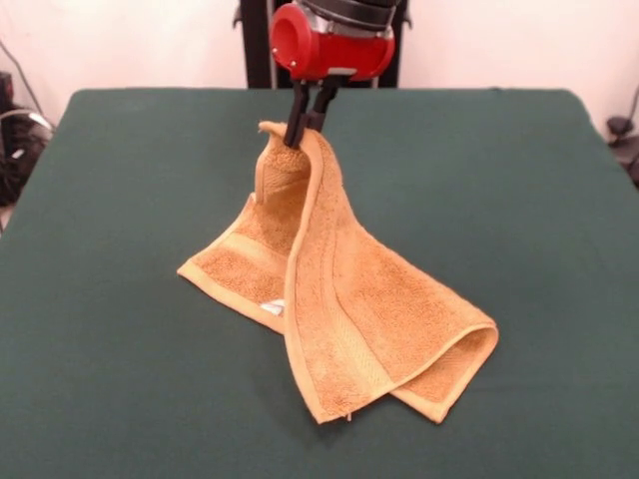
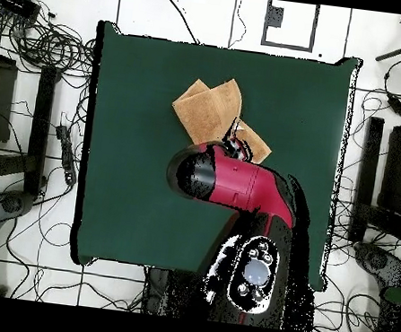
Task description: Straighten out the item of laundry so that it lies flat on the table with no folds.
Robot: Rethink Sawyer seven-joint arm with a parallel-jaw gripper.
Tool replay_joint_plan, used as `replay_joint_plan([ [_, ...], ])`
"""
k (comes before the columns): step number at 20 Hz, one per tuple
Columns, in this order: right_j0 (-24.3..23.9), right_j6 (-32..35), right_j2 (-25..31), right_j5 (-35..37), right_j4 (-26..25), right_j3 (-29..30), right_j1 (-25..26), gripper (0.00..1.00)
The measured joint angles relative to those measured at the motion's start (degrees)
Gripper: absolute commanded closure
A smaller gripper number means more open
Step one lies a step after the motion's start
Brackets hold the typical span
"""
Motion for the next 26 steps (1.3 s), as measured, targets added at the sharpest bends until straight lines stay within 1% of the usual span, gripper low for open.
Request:
replay_joint_plan([
  [12,1.3,1.2,-1.9,-0.5,0.2,0.7,1.6,1.0],
  [16,1.6,2.6,-2.1,-0.5,0.2,1.5,1.7,1.0],
  [26,4.4,6.0,-3.7,-0.5,0.3,3.0,1.7,1.0],
])
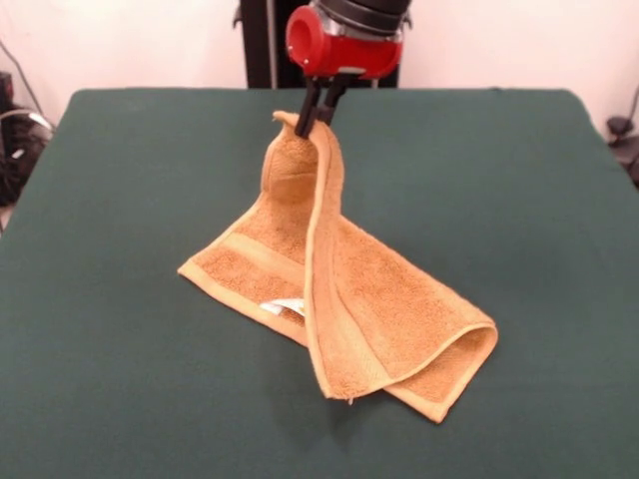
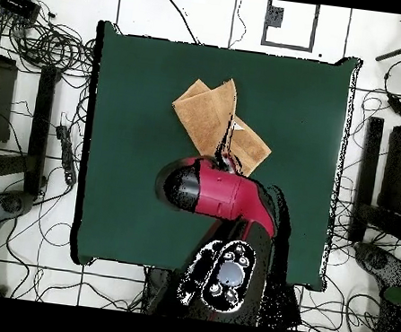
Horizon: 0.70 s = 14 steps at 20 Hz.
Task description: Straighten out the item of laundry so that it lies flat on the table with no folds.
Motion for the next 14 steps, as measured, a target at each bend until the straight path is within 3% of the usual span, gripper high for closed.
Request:
replay_joint_plan([
  [14,0.3,1.6,0.0,0.0,0.1,1.8,-0.1,1.0],
])
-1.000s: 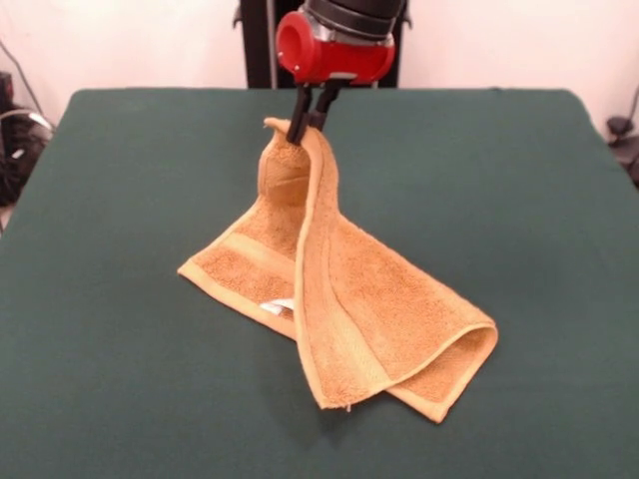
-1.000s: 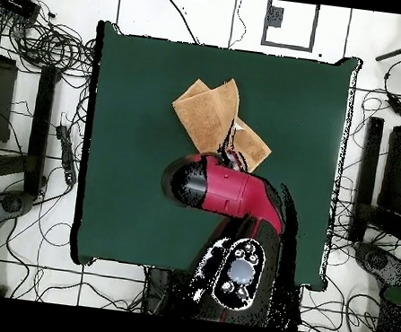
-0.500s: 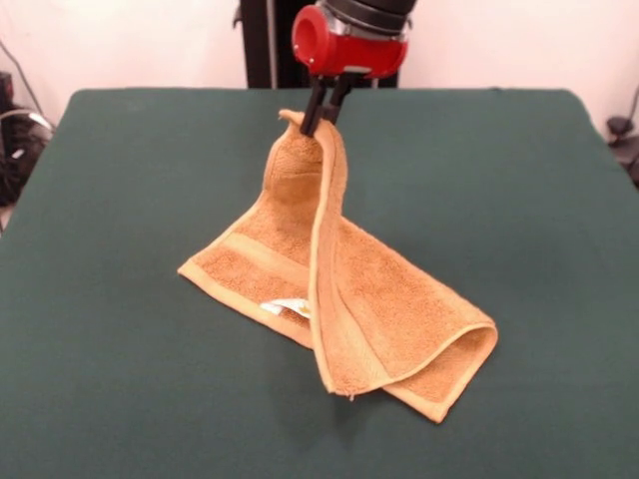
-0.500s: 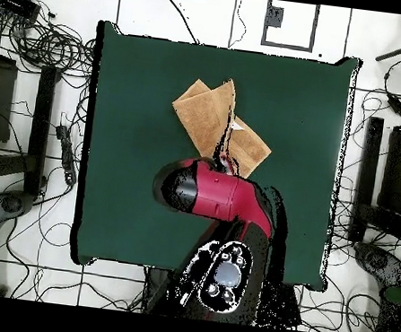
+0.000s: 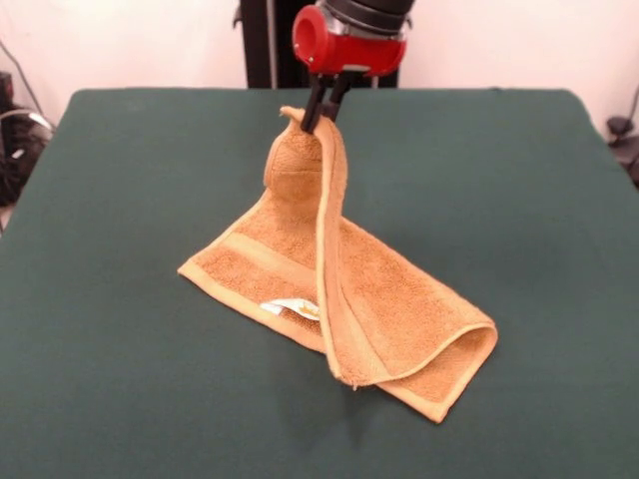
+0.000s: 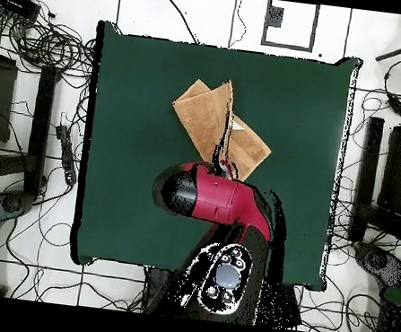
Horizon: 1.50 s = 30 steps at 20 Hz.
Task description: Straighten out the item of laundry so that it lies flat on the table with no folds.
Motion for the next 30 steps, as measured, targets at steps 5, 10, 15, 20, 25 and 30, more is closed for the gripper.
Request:
replay_joint_plan([
  [5,0.0,0.0,0.0,0.0,0.0,0.4,0.0,1.0],
  [10,0.3,0.1,0.0,0.0,0.0,1.0,0.0,1.0],
  [15,1.6,0.1,-0.3,0.0,0.1,1.5,0.0,1.0],
  [20,3.4,0.1,-1.1,0.0,0.4,1.7,0.1,1.0],
  [25,4.6,0.8,-1.5,0.0,1.2,2.3,0.1,1.0],
  [30,4.6,2.6,-1.6,0.0,2.0,3.1,0.2,1.0],
])
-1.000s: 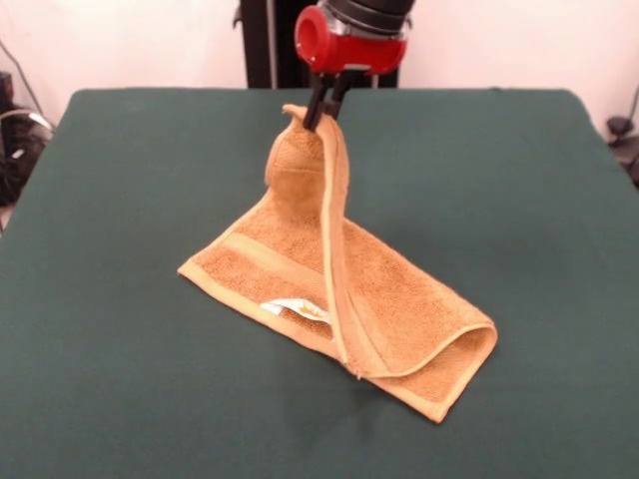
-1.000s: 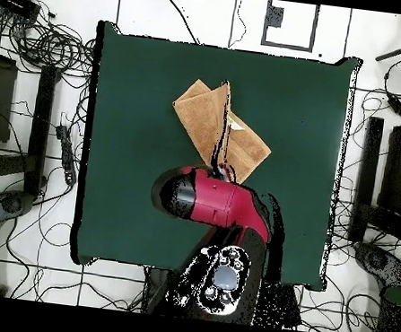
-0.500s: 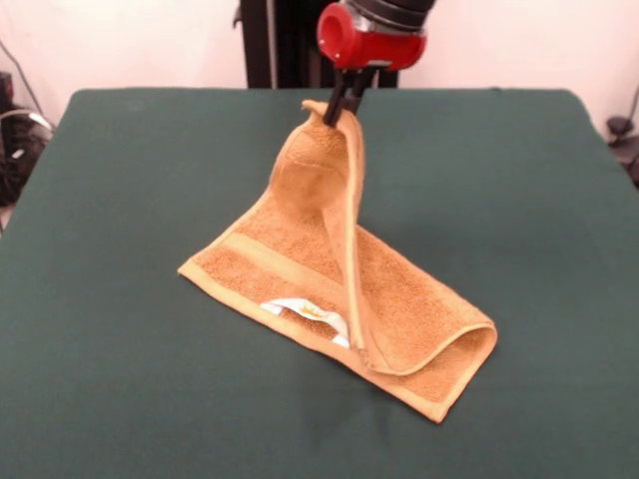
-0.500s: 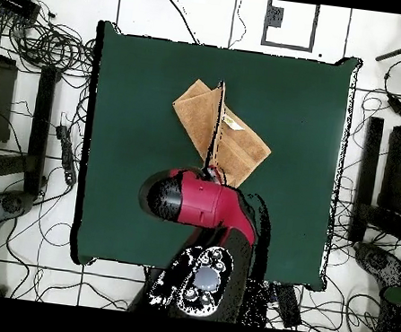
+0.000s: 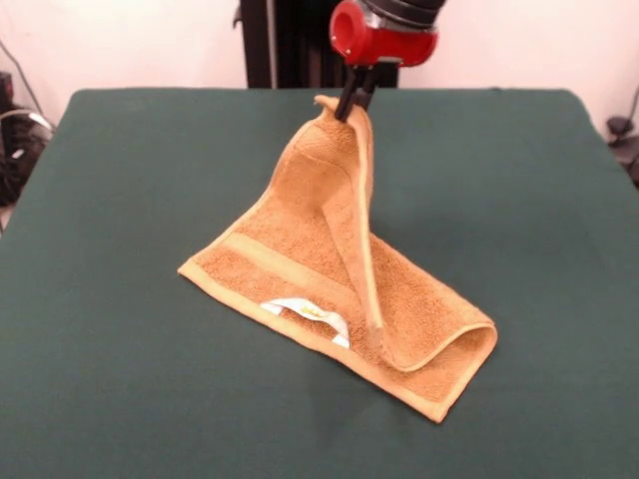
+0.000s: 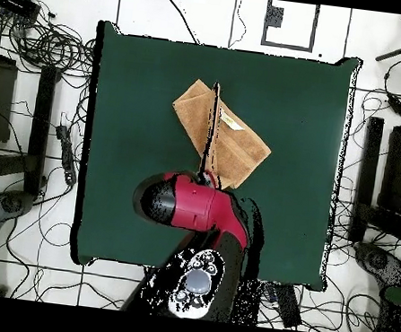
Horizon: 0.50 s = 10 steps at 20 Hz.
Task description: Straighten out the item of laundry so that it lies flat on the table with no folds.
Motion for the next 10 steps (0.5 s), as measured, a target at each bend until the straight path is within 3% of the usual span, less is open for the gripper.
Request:
replay_joint_plan([
  [10,-1.3,0.4,0.0,-0.6,0.0,1.5,0.0,1.0],
])
